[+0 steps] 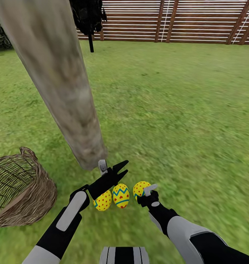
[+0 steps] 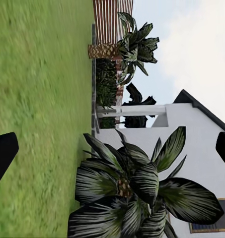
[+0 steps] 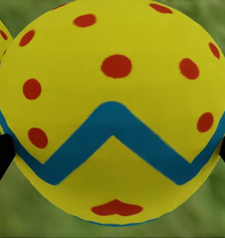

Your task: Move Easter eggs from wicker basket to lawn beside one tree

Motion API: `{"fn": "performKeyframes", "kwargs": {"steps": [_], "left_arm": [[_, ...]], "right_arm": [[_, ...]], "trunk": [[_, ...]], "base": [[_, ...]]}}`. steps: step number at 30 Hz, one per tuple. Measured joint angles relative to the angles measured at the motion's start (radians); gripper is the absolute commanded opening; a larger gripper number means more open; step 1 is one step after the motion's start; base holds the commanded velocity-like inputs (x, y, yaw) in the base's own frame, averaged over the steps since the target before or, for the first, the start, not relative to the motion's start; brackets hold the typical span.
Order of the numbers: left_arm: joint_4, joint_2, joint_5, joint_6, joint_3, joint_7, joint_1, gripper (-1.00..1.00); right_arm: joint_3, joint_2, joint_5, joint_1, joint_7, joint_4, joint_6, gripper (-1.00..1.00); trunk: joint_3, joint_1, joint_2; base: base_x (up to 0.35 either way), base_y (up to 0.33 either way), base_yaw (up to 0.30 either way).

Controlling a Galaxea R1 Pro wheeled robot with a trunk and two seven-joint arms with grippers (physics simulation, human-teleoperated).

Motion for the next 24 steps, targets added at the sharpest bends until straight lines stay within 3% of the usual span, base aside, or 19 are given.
{"fn": "performKeyframes", "kwargs": {"steps": [4,10,24], "left_arm": [[0.001,0.000,-0.001,0.001,0.000,0.000,0.000,1.00],[0.001,0.000,0.000,0.000,0.000,0.000,0.000,1.00],[0.001,0.000,-0.001,-0.001,0.000,0.000,0.000,1.00]], "right_arm": [[0.000,0.000,0.000,0.000,0.000,0.000,-0.002,-1.00],[0.000,0.000,0.000,0.000,0.000,0.000,-0.002,-1.00],[-0.002,0.000,-0.006,0.000,0.005,-0.006,-0.002,-1.00]], "trunk": [[0.000,0.000,0.000],[0.000,0.000,0.000],[-0.054,0.007,-0.003]], "base": [[0.305,0.000,0.000],[0.037,0.000,0.000],[0.000,0.000,0.000]]}}
